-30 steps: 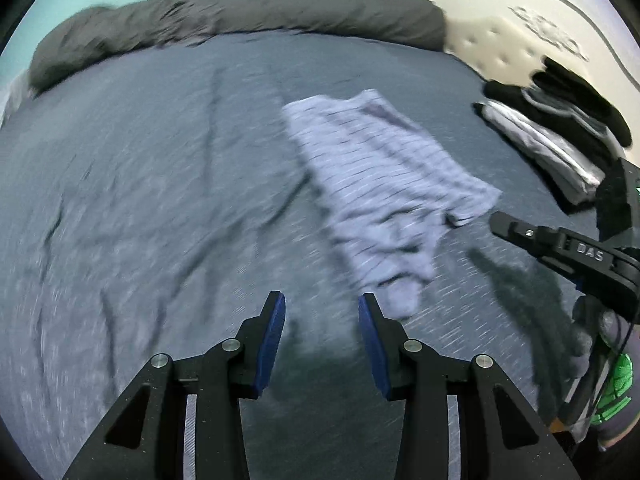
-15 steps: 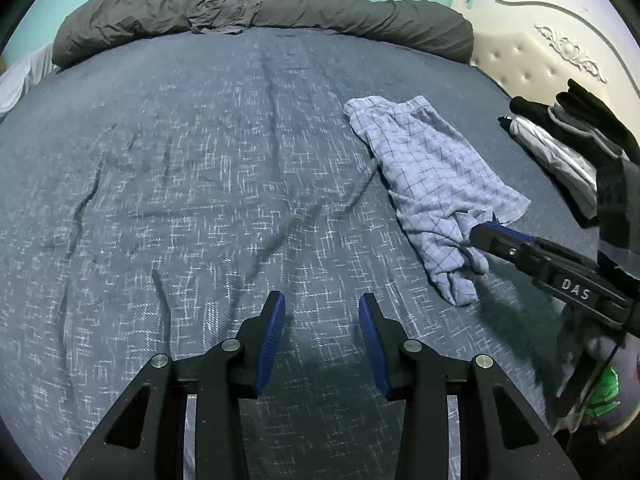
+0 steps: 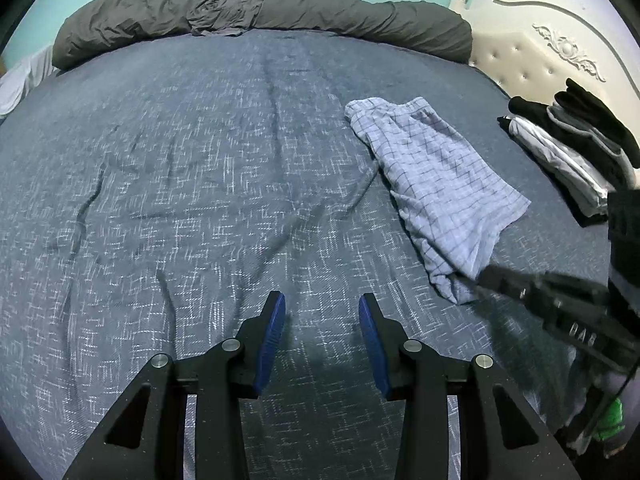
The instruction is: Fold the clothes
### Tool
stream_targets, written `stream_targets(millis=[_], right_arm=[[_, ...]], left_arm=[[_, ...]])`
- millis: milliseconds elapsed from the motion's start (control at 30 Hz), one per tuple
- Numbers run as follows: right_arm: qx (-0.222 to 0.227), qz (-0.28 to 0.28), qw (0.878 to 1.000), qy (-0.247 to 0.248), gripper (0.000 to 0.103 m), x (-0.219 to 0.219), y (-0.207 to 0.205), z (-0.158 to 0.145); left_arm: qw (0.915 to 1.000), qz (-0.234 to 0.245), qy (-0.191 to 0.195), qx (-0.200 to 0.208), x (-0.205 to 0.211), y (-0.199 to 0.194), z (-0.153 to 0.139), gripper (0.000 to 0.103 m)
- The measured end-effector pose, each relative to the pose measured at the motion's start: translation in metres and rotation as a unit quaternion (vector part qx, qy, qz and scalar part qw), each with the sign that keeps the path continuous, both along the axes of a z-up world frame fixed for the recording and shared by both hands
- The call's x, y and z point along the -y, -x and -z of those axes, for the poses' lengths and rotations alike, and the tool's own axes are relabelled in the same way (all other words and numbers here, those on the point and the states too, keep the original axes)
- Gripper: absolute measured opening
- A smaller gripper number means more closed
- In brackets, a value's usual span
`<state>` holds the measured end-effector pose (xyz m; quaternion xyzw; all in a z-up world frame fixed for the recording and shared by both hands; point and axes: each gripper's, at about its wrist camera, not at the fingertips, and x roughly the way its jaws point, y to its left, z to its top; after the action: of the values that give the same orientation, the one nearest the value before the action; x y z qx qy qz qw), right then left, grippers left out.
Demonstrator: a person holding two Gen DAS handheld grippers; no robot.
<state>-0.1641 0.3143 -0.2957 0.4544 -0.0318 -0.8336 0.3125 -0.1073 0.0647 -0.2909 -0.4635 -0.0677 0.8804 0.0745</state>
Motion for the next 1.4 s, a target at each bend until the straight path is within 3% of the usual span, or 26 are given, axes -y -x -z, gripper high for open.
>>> stream_targets(millis=[333,467,567,633,767,800,967,1100,1400], right_arm=[[0.052,0.023,0.998,0.019,0.001,-0.012,-0.007,0.015],[0.027,0.046,0.998,0.034,0.002,-0.022,-0.005,0.0],[0.009,0.043,0.999,0.017,0.004,-0.023,-0.004,-0.005],[-0.001,0.037,0.999,0.005,0.009,-0.022,-0.004,-0.007],[-0.005,0.019,1.0,-0.011,0.03,-0.012,-0.004,-0.003],[-0.01,0.015,1.0,-0.017,0.031,-0.009,-0.004,-0.002],[-0.038,0.002,0.997,-0.065,0.03,0.008,0.003,0.0],[-0.036,0.006,0.997,-0.068,0.004,0.008,0.015,0.002],[-0.032,0.063,0.997,0.015,0.002,-0.029,0.034,-0.021]], left_arm=[[0.9997,0.016,-0.014,0.007,-0.009,0.004,0.002,0.042],[0.9996,0.023,-0.013,0.008,-0.015,0.006,0.002,0.042],[0.9995,0.029,-0.012,0.009,-0.02,0.007,0.003,0.042],[0.9993,0.033,-0.011,0.011,-0.023,0.007,0.004,0.042],[0.9991,0.04,-0.008,0.016,-0.029,0.007,0.006,0.042],[0.999,0.04,-0.008,0.016,-0.03,0.007,0.007,0.042],[0.9989,0.041,-0.004,0.02,-0.032,0.01,0.011,0.042],[0.9989,0.041,-0.002,0.023,-0.034,0.014,0.013,0.042],[0.998,0.051,-0.027,0.025,-0.046,0.02,0.016,0.042]])
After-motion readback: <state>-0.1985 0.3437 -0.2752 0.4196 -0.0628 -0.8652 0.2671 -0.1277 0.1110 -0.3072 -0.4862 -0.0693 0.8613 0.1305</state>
